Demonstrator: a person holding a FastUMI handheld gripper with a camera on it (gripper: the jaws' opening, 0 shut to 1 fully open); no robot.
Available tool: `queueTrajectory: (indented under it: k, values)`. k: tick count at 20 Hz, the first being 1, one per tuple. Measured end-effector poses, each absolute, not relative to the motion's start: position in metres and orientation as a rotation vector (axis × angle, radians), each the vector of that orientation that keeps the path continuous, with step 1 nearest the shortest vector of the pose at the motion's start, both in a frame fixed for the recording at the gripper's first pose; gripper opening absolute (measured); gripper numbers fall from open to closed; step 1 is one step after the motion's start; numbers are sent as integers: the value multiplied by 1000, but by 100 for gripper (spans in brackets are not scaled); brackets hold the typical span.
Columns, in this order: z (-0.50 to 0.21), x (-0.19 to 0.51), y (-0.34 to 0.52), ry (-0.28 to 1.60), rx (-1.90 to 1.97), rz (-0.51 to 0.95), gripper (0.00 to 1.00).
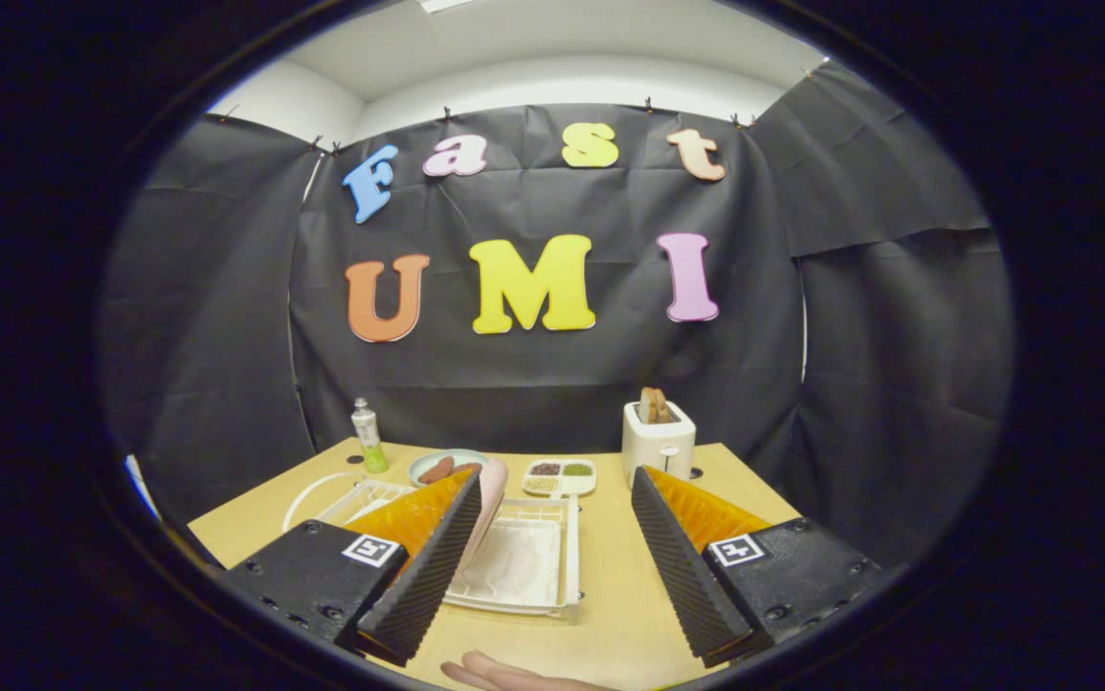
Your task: Take the plate from the dish rack, then take the spoon from the basket and place it into the plate.
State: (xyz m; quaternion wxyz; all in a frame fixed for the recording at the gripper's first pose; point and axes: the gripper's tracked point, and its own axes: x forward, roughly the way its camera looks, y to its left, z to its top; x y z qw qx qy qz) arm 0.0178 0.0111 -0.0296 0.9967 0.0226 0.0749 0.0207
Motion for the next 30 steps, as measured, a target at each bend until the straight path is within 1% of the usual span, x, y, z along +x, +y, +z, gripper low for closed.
queueTrajectory:
  k: [4, 7, 10, 12, 15, 19, 23, 24, 29, 30]
  values:
    - [-26, 42, 35, 200, 26, 53, 100]
    - [-32, 68, 60, 307, 0, 83, 100]
    - [-34, 99, 79, 446, -48, 95, 100]
    - [-40, 116, 87, 583, -97, 91, 100]
    - [-43, 134, 89, 755, -138, 32, 98]
    - [-52, 156, 77, 925, -123, -54, 92]
    - [-67, 161, 73, 1084, -106, -103, 79]
    - [-73, 164, 73, 1113, -104, -108, 74]
    - [-107, 176, 78, 1234, 4, -64, 66]
    - [-112, 177, 79, 1251, 26, -54, 62]
